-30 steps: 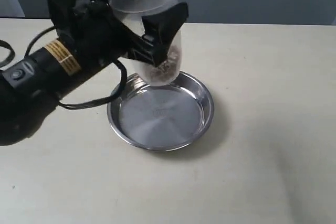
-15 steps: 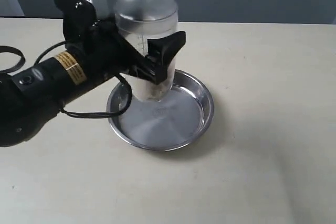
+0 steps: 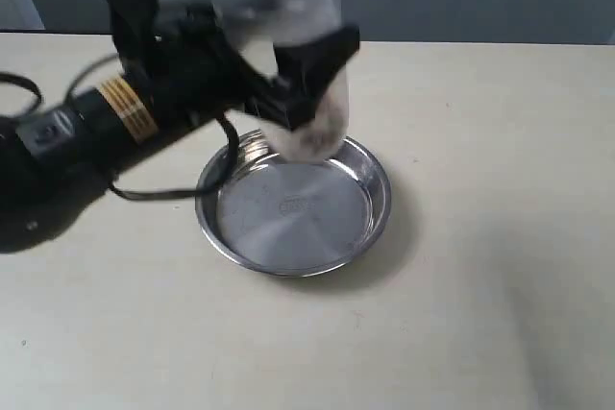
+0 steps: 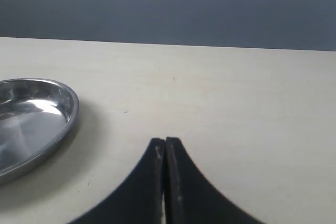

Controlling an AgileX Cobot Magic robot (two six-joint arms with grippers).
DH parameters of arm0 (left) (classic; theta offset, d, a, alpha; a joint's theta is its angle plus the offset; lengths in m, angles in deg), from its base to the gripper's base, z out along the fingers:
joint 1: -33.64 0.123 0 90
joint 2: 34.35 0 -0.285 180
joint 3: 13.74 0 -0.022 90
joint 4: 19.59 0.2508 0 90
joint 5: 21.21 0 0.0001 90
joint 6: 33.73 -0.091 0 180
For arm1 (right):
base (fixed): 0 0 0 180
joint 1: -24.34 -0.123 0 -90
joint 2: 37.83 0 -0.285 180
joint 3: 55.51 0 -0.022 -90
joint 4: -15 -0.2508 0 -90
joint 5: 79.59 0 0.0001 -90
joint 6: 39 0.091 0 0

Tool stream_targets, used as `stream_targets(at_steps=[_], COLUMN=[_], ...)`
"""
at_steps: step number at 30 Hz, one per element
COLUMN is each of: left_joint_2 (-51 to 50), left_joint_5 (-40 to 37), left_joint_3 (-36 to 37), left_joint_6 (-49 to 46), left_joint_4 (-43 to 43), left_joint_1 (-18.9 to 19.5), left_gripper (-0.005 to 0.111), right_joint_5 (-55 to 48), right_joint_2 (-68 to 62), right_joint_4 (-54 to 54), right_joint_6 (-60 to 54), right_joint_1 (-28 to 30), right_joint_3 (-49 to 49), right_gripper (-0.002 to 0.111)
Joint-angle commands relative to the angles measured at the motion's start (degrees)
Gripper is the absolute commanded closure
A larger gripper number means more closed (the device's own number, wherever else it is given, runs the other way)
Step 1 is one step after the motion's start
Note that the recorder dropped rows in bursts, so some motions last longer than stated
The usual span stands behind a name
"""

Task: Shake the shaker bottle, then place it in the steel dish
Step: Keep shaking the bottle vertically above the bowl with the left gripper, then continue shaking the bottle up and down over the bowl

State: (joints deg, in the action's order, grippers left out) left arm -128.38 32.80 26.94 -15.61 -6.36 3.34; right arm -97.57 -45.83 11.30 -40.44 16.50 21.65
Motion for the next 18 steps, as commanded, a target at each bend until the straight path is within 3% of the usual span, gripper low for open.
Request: stream_targets(at_steps=[1, 4, 5, 6, 8, 10, 12, 13, 14, 15, 18], left_joint_2=[-6.64, -4.06, -1.63, 1.40, 3.23, -2.59, -9.29, -9.92, -9.45, -8.11, -1.05], left_joint_5=[-4.72, 13.23, 15.09, 12.31, -3.81, -12.56, -7.70, 0.41, 5.66, 15.92, 15.95], left_joint_3=[2.37, 3.06, 2.23, 0.90, -1.19, 0.26, 2.95, 4.21, 4.90, 5.02, 1.69], left_joint_6=[-0.45, 1.92, 1.92, 1.26, -1.53, -3.82, 0.98, 7.39, 9.15, 9.55, 8.37], left_joint_4=[-4.86, -0.48, -0.25, -0.21, -3.71, -8.29, -9.37, -5.39, -1.40, 2.71, 2.99], left_joint_1=[-0.05, 0.77, 0.77, 0.77, 0.66, 0.83, 1.72, 2.23, 2.62, 2.98, 3.41], left_gripper=[0.106, 0.106, 0.106, 0.106, 0.106, 0.106, 0.106, 0.106, 0.106, 0.106, 0.106], right_joint_5=[0.50, 0.50, 0.50, 0.50, 0.50, 0.50, 0.50, 0.50, 0.50, 0.50, 0.50], right_joint_2=[0.22, 0.22, 0.22, 0.22, 0.22, 0.22, 0.22, 0.22, 0.22, 0.22, 0.22], right_joint_4=[0.24, 0.24, 0.24, 0.24, 0.24, 0.24, 0.24, 0.24, 0.24, 0.24, 0.24], right_joint_6=[-0.05, -0.05, -0.05, -0.05, -0.05, -0.05, -0.05, -0.05, -0.05, -0.05, -0.05], right_joint_1=[-0.21, -0.21, -0.21, -0.21, -0.21, -0.21, -0.21, -0.21, -0.21, -0.21, -0.21], right_joint_3=[0.07, 0.07, 0.07, 0.07, 0.07, 0.07, 0.07, 0.07, 0.07, 0.07, 0.07], right_gripper=[0.109, 0.109, 0.109, 0.109, 0.109, 0.109, 0.109, 0.109, 0.109, 0.109, 0.109])
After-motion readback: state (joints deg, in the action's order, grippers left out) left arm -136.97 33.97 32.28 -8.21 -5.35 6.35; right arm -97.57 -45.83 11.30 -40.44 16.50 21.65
